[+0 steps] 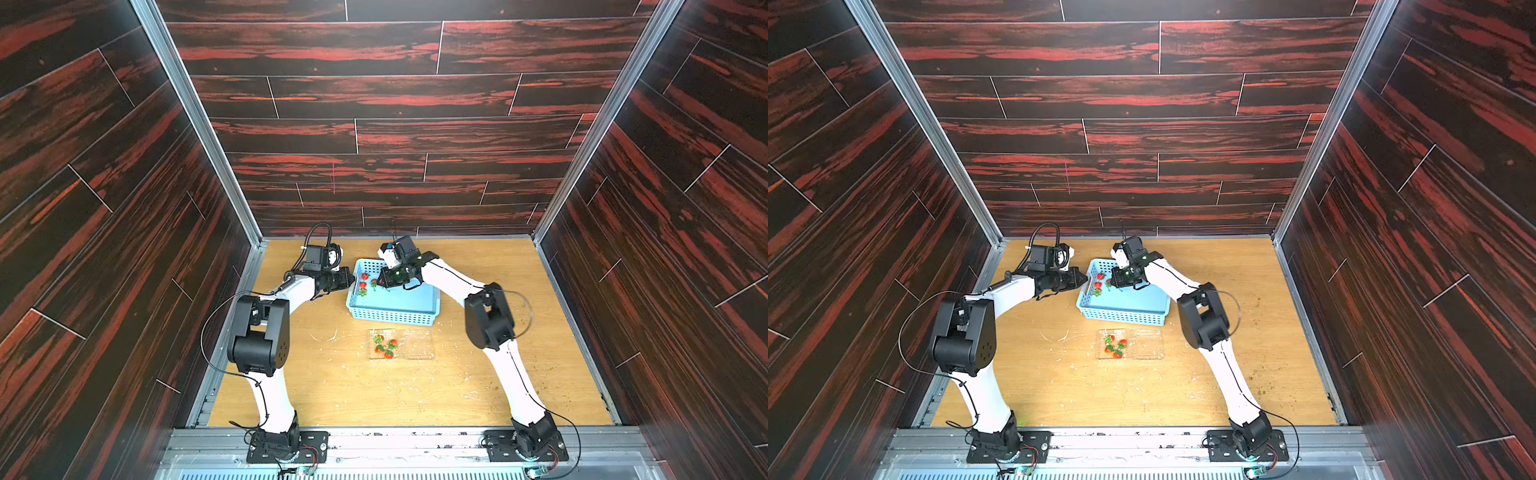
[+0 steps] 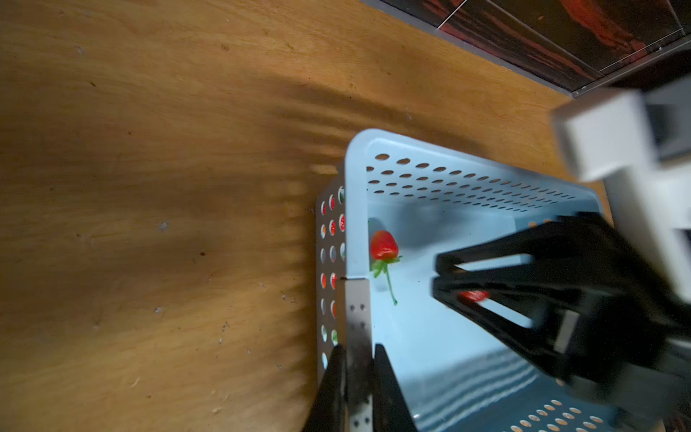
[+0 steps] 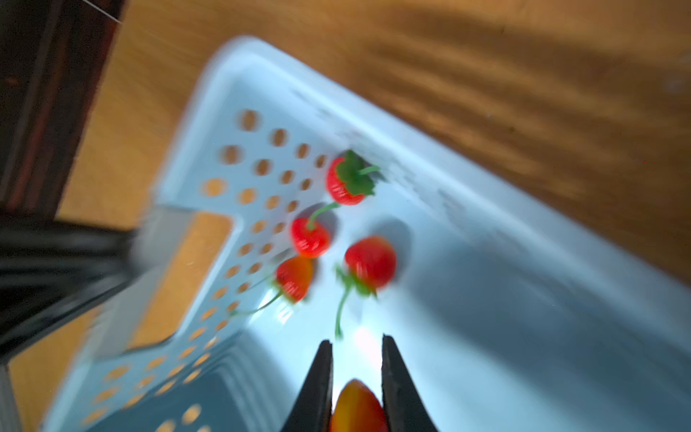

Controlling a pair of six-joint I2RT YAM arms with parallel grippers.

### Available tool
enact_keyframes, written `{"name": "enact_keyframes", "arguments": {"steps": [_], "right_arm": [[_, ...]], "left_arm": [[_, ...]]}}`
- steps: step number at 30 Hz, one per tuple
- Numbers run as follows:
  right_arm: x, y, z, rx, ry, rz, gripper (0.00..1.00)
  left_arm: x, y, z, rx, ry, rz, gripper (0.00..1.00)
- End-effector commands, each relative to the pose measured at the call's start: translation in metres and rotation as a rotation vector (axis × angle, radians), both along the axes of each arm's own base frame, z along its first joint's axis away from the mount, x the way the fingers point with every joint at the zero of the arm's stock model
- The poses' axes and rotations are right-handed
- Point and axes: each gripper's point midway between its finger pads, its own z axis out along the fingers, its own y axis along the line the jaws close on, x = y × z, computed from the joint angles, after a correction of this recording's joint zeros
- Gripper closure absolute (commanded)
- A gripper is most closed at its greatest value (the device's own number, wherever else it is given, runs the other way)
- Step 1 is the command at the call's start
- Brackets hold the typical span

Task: Pack strawberries into containers
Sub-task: Place the strawberry in the packing box.

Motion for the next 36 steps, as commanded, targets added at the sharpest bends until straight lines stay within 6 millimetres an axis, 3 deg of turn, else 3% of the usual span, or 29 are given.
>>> {"name": "enact_keyframes", "arguments": {"steps": [1,6,10,15,18,23,26,30,33,36], "right_arm": [[-0.005,-0.005,0.027,0.006,-0.064,0.013,0.78],[-0.016,-0.017,0.007,-0.048,-0.024,0.014,0.78],[-0.033,-0.018,0.035,-0.010,-0.065,0.060,0.78],[-0.101,-0.015,0.084,0.034,-0.138,0.246,0.78],[-0.149,-0.014,0.097,0.066,-0.141,0.326,0.77],[-0.214,-0.010,0.079,0.034,-0.075,0.417,0.76],[-0.239,-0.009,0.046,-0.040,-0.014,0.453,0.75],[-0.245,-0.012,0.008,-0.115,0.024,0.448,0.73],[-0.240,-0.013,-0.006,-0.161,0.016,0.454,0.68],[-0.237,-0.014,-0.012,-0.191,0.008,0.459,0.57]], "left_arm": [[-0.002,0.001,0.010,0.021,-0.009,-0.002,1.00],[-0.002,0.001,0.013,0.025,-0.015,-0.001,1.00],[-0.002,0.004,0.016,0.043,-0.021,0.005,1.00],[0.001,0.002,0.017,0.030,-0.024,0.004,1.00],[0.001,0.002,0.017,0.032,-0.025,0.004,1.00],[0.003,0.001,0.015,0.027,-0.021,0.001,1.00],[0.004,0.001,0.015,0.028,-0.022,0.003,1.00],[0.003,0.002,0.016,0.029,-0.024,0.005,1.00],[0.003,0.003,0.016,0.036,-0.018,0.009,1.00],[0.002,0.005,0.017,0.044,-0.021,0.015,1.00]]}}
